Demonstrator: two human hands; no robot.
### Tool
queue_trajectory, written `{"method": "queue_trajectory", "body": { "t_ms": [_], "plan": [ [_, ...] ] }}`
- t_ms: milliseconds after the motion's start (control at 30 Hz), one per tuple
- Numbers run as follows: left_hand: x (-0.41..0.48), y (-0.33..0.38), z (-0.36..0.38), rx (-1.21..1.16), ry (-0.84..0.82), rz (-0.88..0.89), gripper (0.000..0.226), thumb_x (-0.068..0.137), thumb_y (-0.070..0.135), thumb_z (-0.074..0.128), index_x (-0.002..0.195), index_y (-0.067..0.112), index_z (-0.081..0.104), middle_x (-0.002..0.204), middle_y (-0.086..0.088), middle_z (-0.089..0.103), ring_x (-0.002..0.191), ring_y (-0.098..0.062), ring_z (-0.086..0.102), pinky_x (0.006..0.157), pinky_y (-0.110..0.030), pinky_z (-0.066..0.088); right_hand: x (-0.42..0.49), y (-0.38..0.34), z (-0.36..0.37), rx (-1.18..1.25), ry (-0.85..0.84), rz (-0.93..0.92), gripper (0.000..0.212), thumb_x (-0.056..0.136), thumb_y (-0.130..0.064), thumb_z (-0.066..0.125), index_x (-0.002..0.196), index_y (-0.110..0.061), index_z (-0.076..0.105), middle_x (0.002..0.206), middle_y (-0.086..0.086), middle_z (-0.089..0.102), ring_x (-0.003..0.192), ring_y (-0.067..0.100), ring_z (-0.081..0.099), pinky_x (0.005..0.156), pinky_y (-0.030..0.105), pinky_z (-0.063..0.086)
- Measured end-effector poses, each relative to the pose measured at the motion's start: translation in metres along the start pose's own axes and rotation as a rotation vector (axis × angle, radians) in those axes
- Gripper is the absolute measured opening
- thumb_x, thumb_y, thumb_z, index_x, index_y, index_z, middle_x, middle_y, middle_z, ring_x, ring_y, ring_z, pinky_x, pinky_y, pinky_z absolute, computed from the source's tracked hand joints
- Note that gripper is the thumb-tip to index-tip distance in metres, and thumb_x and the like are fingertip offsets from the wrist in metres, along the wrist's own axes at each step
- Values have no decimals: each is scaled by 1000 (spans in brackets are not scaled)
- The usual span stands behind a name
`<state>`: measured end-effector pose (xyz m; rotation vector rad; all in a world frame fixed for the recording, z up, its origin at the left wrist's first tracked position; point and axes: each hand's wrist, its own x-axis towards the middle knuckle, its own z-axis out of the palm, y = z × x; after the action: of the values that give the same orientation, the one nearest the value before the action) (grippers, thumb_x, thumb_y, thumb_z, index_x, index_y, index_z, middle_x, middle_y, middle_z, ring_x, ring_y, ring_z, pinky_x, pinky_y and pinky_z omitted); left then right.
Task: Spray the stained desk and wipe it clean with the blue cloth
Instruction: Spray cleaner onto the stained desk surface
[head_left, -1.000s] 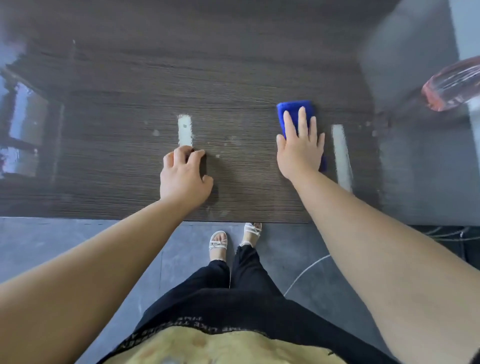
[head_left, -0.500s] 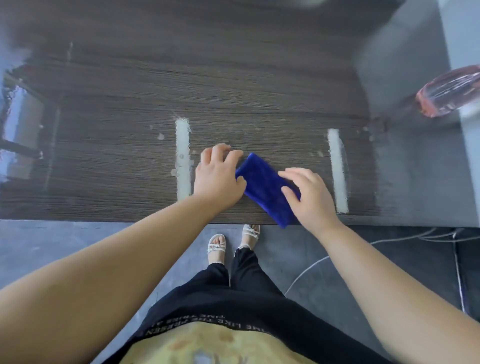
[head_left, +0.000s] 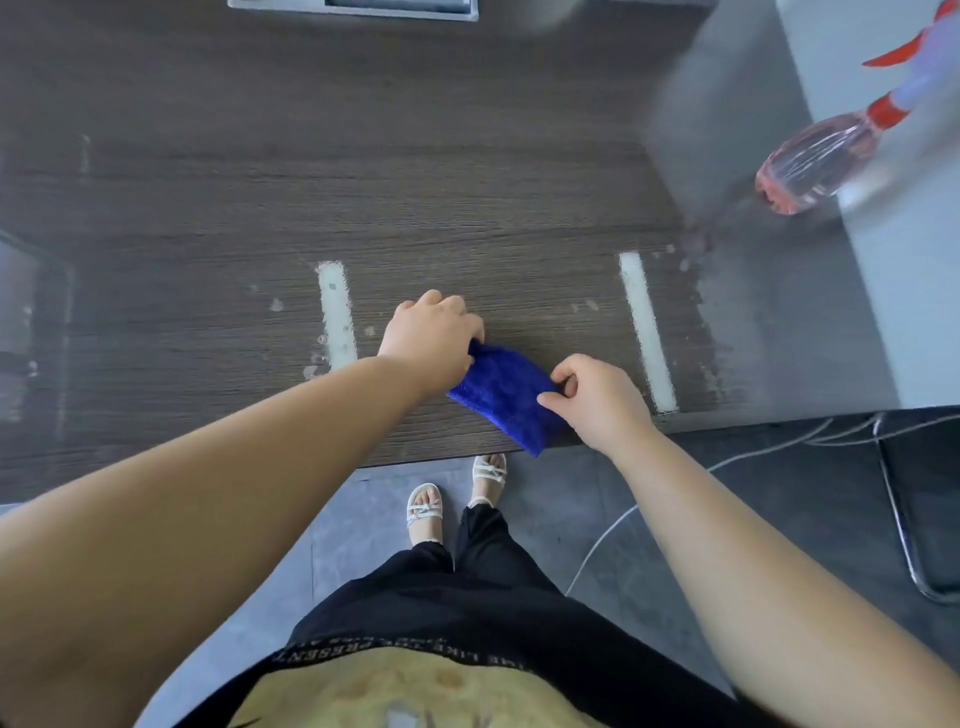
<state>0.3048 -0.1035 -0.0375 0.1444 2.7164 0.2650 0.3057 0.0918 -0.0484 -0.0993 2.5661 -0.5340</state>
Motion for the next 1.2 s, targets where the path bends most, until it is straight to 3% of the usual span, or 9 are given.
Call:
{"method": "queue_trajectory", "body": {
  "t_ms": [100,233,367,500,600,667,800,1000,1200],
  "plan": [
    [-5,-4,-10,-47,-4,55,25,93,27,50,116,28,61,121,3,51,118,-20,39,96,-35,37,-7,2,-10,25,-18,-87,13,87,-27,64,98,-21,59,93,-7,55,87,16,56,77,32,46],
    [-9,-12,-37,-232,-123,106,17,88,26,58,104,24,63,108,6,63,104,-17,52,88,-31,41,-16,7,-46,187,-224,-144,12,87,-22,64,86,-29,54,89,-10,62,89,15,59,75,18,44],
    [1,4,-81,-316,-145,175,11,88,27,61,98,25,64,89,9,61,83,-11,50,72,-24,36,-12,13,-95,333,-246,-144,15,85,-18,68,87,-29,58,90,-2,69,87,16,65,88,31,49],
    [18,36,-121,-380,-304,256,6,88,25,61,87,30,60,79,16,59,73,-5,52,63,-19,37,-11,25,-150,432,-398,-115,14,87,-9,63,97,-18,64,90,4,72,78,9,64,77,23,51],
    [36,55,-135,-470,-435,255,6,90,22,60,91,27,62,86,9,65,76,-8,60,64,-18,42,-7,40,-175,457,-410,-83,11,88,-7,61,96,-13,65,85,4,71,75,11,64,75,28,54],
    [53,69,-133,-400,-361,235,8,91,23,58,99,22,62,90,6,64,81,-12,60,68,-20,42,2,51,-180,391,-317,-68,7,88,-10,62,92,-14,65,86,9,70,76,16,62,78,34,52],
    [83,95,-119,-240,-157,233,16,90,26,59,103,20,65,86,9,56,85,-14,52,75,-25,38,20,74,-185,228,-39,-105,13,84,-18,68,77,-27,63,80,-7,66,74,11,58,72,25,44],
    [102,113,-123,-451,206,139,11,87,24,61,94,26,69,74,13,58,77,-14,53,73,-28,46,35,94,-198,517,143,-129,14,89,-10,61,86,-24,60,82,-8,69,72,4,65,67,18,53],
    [123,125,-133,-543,-33,184,13,89,25,62,99,23,70,86,8,65,79,-8,58,69,-15,42,52,117,-226,576,-90,-71,9,92,-14,58,94,-20,64,85,0,73,81,17,67,73,32,55]
  ]
}}
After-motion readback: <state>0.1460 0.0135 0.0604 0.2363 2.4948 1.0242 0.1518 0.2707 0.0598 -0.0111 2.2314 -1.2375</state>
